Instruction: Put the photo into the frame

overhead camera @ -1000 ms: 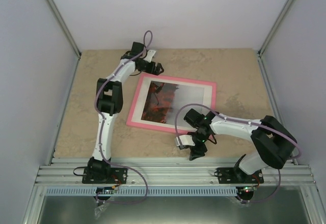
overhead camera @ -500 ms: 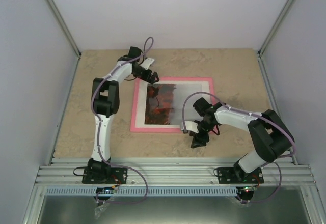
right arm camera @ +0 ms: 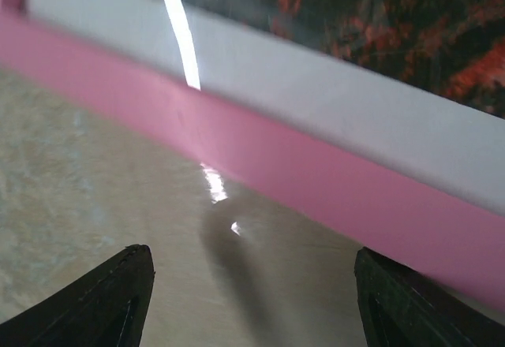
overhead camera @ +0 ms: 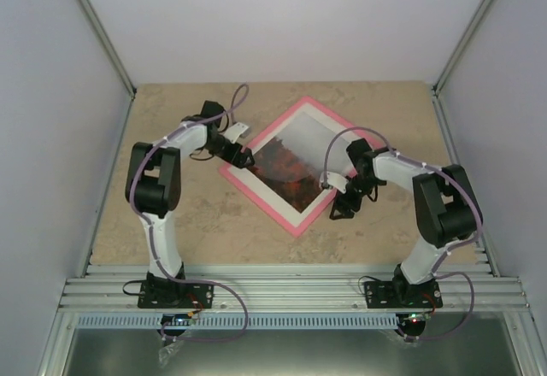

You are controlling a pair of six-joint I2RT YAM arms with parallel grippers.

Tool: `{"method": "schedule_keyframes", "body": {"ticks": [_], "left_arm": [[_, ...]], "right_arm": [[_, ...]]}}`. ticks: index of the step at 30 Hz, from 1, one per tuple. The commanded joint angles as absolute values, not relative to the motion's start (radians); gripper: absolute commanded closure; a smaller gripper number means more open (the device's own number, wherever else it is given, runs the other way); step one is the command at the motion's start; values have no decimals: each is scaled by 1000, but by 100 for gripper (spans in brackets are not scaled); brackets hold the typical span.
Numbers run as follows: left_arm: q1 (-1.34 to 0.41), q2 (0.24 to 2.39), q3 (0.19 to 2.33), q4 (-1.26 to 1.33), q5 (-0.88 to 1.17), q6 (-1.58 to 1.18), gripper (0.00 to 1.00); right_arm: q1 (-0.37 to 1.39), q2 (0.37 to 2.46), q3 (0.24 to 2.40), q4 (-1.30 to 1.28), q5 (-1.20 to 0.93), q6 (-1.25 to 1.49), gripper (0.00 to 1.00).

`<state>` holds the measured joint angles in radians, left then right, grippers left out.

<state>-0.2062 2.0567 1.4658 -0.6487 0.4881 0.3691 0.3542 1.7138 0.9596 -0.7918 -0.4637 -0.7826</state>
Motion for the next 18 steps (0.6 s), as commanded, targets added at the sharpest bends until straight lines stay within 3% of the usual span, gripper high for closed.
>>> {"method": "schedule_keyframes", "body": {"ticks": [1, 7, 18], "left_arm": [[-227, 1940, 1280, -652, 604, 425, 7], [-227, 1823, 1084, -635, 663, 473, 8], [-259, 1702, 935, -693, 743, 561, 10]], "right_arm": [[310, 1802, 1073, -743, -563, -758, 28], [304, 1876, 1163, -783, -676, -741, 26], [305, 1895, 1127, -798, -744, -765, 24]]}}
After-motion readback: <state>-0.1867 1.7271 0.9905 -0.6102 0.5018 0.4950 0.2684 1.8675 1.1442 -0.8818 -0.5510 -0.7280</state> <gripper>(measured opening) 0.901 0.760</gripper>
